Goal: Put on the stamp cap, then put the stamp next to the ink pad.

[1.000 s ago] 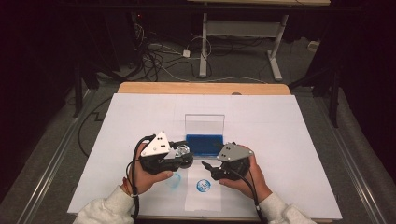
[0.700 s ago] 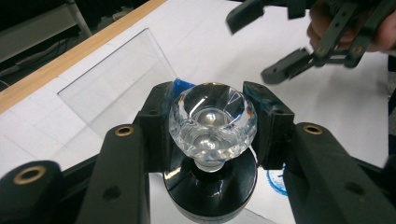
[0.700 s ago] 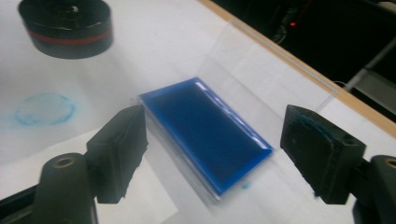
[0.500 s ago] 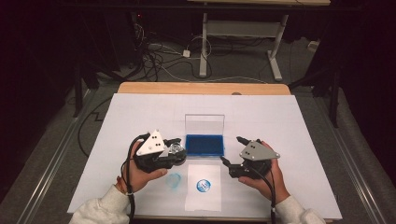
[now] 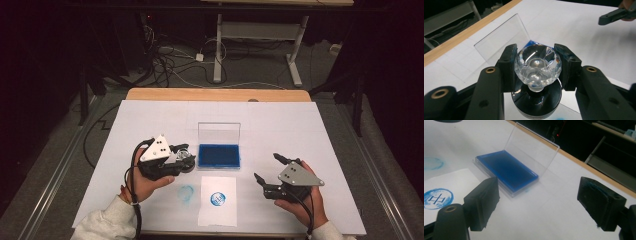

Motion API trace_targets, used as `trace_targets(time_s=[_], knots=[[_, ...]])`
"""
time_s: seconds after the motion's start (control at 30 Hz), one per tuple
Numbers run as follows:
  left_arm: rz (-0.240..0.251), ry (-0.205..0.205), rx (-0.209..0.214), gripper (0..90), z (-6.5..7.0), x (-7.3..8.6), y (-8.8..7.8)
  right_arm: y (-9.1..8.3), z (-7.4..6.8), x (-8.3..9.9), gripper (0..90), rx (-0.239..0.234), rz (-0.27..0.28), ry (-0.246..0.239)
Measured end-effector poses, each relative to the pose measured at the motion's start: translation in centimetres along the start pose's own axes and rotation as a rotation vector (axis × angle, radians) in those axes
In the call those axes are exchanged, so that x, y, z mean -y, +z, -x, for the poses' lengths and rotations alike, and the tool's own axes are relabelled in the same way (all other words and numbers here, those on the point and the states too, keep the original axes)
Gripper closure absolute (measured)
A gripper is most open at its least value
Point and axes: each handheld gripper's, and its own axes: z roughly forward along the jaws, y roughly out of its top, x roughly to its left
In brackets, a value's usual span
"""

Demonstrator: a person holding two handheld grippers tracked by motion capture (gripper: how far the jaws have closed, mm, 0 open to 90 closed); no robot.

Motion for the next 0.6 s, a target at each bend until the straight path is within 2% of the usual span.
trace_targets(time_s=[0.1, 0.27, 0.6], knots=[[0.000, -0.001, -0.006, 54.6, 0.0, 0.0, 0.0, -0.5, -0.1, 0.7, 18.4, -0.001, -0.019, 0.008], [-0.006, -0.003, -0.011, 54.6, -0.1, 0.0, -0.1, -1.6, -0.5, 1.7, 18.4, 0.003, 0.000, 0.039], [-0.018, 0.003, -0.020, 54.6, -0.5, -0.4, -0.1, -2.2, -0.7, 2.2, 18.7, -0.004, -0.033, 0.023]])
